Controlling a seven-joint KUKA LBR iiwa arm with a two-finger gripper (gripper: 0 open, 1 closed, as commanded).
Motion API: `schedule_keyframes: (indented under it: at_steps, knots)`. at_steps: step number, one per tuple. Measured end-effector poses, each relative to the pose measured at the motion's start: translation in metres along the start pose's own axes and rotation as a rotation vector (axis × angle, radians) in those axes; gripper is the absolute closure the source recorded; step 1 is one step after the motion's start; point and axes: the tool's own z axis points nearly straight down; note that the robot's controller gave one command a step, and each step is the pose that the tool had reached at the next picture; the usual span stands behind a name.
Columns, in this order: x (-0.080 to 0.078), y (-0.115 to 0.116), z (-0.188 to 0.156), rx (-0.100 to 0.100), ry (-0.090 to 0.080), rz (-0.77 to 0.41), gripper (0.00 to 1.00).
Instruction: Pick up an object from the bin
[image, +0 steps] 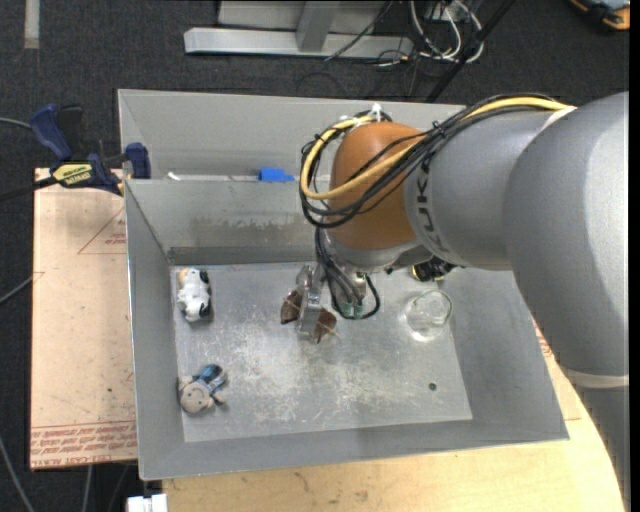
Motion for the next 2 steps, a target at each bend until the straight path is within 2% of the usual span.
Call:
schedule_keyframes:
  at_steps: [2]
  knots:
    - [0.000,0.000,-0.031,0.000,-0.001,-0.001,1.00]
